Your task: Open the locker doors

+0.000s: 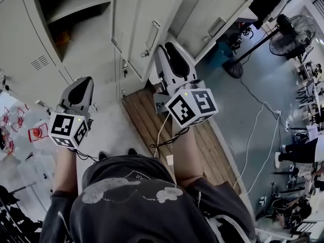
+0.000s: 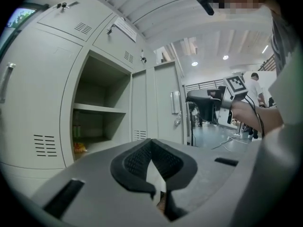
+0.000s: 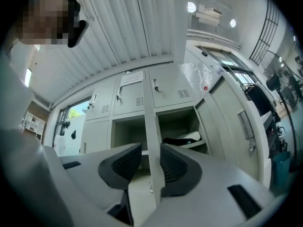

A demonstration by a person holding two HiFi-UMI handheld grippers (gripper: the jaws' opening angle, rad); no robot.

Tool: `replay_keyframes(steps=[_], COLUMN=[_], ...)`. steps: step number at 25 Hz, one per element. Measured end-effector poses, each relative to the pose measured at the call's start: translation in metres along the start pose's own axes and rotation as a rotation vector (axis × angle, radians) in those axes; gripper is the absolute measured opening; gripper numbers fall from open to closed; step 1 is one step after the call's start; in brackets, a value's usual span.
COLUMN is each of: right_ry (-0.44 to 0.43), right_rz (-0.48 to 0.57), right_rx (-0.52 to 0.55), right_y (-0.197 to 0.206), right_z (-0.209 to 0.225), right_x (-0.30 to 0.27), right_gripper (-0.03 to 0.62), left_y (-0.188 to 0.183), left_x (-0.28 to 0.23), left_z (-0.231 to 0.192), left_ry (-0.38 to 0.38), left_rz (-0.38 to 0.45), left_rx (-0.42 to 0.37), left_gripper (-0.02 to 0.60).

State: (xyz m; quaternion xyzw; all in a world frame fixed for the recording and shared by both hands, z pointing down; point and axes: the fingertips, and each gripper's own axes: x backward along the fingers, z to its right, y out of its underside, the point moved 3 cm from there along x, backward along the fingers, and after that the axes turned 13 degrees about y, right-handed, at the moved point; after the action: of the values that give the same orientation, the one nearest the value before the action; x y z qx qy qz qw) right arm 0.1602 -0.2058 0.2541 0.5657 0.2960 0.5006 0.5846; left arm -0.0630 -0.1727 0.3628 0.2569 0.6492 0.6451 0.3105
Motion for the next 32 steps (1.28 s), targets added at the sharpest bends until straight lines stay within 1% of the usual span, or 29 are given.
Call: replay_keyframes(steps=[5,9,12,17,20,25,32], right_ry=[-0.115,-0.237,-0.328,-0.467,-0.533,-0.598,-0.64], right_rz=[-0.011,-0.033,-0.058,-0.111,-0.141,-0.175,-0.207], right_rx=[0.037,0.076,0.078,0.032,0.017,0.018,0.026], right_y=[-0.006,0.002,0.016,0.045,0.063,0.086,0.121], right_z=[-0.023,-0.049,-0.073,-0.117,-0.155,-0.227,-0.33], right_x=[0.004,0.007,0.003,-0.01,-0.023,-0.04,-0.059], right_gripper=[0.169,0.175,0.178,0.181,0.186,0.198,0.204], left_y=[0.001,0.008,0.013,0.016,0.019,0.021,0.029], left_x=[0.008,0.029,0.053,0.108,0.146,0.21,0.283], left_z=[0.003,0.002,-0.002,-0.014,-0.029,-0.066,-0.116], left_ry=[-0.082,-0.187,-0.275,-0.427,-0.492,-0.562,-0.576], left_rz=[-0.002,-0.003,-0.011,-0.029,-0.036,-0.037,-0.038], left_rx=[0.01,0.029,0.038,0.032,0.03,0.037,0.04], left_gripper=[0.009,0.009,0.009,0.009,0.009,0.009,0.009])
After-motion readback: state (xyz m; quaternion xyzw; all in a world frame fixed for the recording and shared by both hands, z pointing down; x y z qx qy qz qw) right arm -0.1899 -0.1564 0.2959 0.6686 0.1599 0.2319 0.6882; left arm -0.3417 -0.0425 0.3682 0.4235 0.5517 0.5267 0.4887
